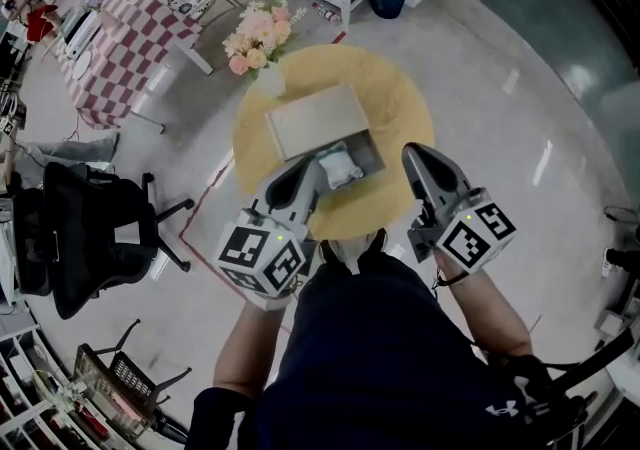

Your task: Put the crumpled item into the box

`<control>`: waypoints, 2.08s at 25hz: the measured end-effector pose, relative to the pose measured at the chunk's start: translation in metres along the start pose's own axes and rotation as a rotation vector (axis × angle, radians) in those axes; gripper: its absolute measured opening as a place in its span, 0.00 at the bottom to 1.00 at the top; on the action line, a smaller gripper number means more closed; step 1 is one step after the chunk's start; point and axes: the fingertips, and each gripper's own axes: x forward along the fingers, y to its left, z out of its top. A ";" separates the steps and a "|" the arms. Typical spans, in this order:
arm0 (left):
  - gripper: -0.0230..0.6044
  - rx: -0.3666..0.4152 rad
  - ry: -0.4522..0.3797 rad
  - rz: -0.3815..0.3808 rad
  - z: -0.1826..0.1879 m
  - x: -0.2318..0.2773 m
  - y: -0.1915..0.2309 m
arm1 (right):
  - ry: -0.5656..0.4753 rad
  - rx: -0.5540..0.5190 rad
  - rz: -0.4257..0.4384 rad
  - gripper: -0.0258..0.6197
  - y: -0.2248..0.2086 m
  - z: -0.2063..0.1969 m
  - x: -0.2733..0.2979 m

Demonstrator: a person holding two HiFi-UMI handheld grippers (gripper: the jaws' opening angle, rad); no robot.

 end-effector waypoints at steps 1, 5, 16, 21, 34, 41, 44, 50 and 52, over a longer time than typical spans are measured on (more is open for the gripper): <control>0.07 0.027 -0.016 0.010 0.006 -0.003 -0.001 | -0.002 -0.014 0.005 0.06 0.003 0.003 0.000; 0.07 0.131 -0.078 0.031 0.032 -0.010 -0.006 | -0.025 -0.093 0.028 0.06 0.015 0.020 0.003; 0.07 0.384 -0.212 0.163 0.086 -0.016 0.007 | -0.157 -0.341 0.018 0.06 0.034 0.066 0.021; 0.07 0.382 -0.247 0.177 0.095 -0.022 0.006 | -0.188 -0.392 0.034 0.06 0.053 0.073 0.019; 0.07 0.348 -0.224 0.197 0.083 -0.023 0.014 | -0.167 -0.399 0.036 0.06 0.057 0.061 0.015; 0.07 0.343 -0.224 0.197 0.082 -0.023 0.016 | -0.168 -0.405 0.031 0.06 0.056 0.062 0.019; 0.07 0.343 -0.218 0.197 0.081 -0.021 0.016 | -0.172 -0.407 0.033 0.06 0.056 0.065 0.019; 0.07 0.344 -0.203 0.186 0.076 -0.015 0.014 | -0.174 -0.399 0.044 0.06 0.054 0.066 0.020; 0.07 0.346 -0.197 0.184 0.074 -0.014 0.014 | -0.174 -0.394 0.047 0.06 0.054 0.066 0.019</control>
